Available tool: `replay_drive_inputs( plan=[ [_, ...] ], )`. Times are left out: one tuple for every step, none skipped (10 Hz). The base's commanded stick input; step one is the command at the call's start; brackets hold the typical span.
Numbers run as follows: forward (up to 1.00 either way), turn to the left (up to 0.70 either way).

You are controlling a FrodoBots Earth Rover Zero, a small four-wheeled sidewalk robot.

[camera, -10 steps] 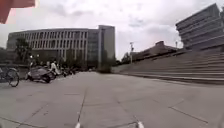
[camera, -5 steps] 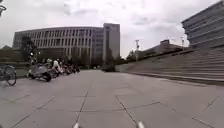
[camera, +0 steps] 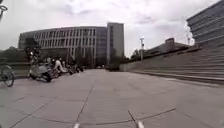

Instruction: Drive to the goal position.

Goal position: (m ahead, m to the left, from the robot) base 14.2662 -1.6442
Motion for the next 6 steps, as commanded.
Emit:
replay_drive_inputs(
  plan=[
    [0.7, 0.04],
    [0.7, 0.01],
    [0.7, 0.0],
    [0.7, 0.0],
    [0.7, 0.0],
    [0.7, 0.0]
  ],
)
